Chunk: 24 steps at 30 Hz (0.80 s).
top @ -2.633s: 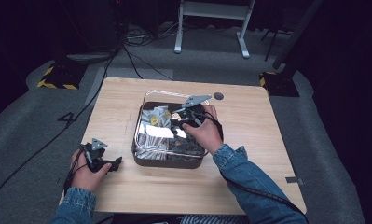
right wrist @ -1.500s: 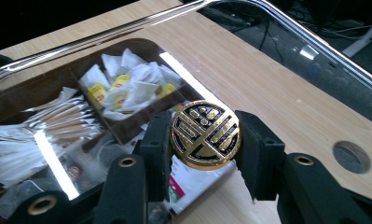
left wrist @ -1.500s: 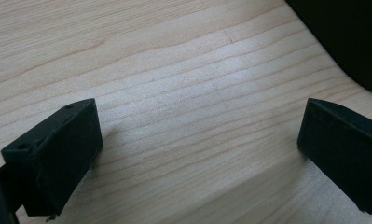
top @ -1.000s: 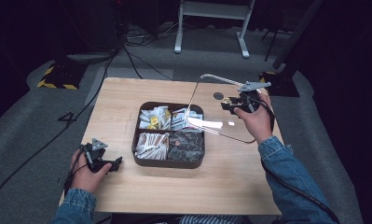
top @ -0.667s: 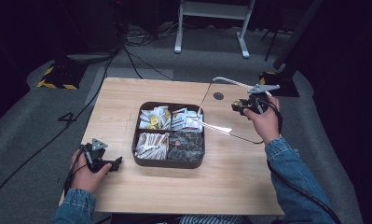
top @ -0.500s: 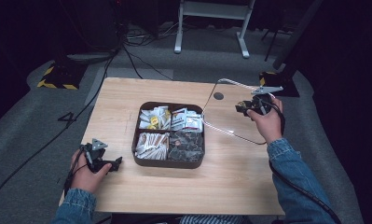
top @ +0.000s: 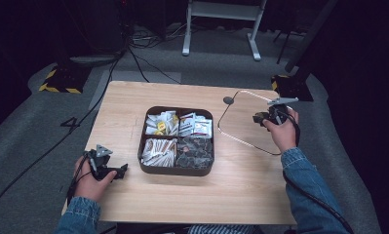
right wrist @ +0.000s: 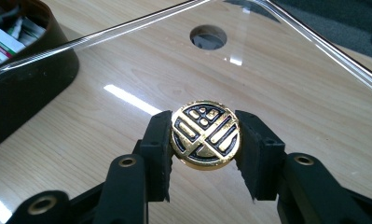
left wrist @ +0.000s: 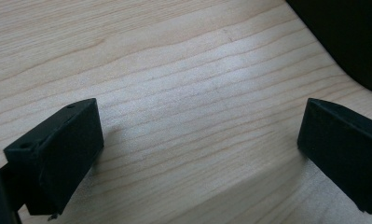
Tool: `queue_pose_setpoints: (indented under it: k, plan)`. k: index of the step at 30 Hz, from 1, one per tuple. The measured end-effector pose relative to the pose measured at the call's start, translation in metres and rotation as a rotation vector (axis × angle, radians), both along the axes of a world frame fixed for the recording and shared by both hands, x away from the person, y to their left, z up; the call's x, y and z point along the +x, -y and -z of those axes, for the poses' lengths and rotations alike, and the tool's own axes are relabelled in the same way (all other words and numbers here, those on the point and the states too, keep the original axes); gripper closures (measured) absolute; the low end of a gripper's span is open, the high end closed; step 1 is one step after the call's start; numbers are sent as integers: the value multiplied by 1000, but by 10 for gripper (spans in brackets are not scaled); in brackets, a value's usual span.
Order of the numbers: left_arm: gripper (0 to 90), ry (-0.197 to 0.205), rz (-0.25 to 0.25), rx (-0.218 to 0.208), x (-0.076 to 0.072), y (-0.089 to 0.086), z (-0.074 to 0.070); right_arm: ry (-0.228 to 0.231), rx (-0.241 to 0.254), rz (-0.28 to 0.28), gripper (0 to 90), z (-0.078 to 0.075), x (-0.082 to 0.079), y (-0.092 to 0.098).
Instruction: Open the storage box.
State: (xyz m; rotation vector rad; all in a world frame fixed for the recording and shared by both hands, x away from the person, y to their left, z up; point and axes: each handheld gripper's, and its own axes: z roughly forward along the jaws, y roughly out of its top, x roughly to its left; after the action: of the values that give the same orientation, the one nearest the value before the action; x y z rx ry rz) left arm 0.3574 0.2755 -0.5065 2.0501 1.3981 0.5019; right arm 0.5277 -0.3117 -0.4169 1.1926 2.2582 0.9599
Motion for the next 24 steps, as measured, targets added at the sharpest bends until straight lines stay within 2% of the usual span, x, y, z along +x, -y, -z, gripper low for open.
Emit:
queue_pose_setpoints:
  k: [13, 18, 24]
  plan:
    - [5, 0, 0, 0, 0, 0, 0, -36, 10, 0, 589, 31, 3, 1]
    - [5, 0, 0, 0, 0, 0, 0, -48, 37, 0, 588, 42, 3, -1]
    - [5, 1, 1, 0, 0, 0, 0, -44, 23, 1, 589, 54, 3, -1]
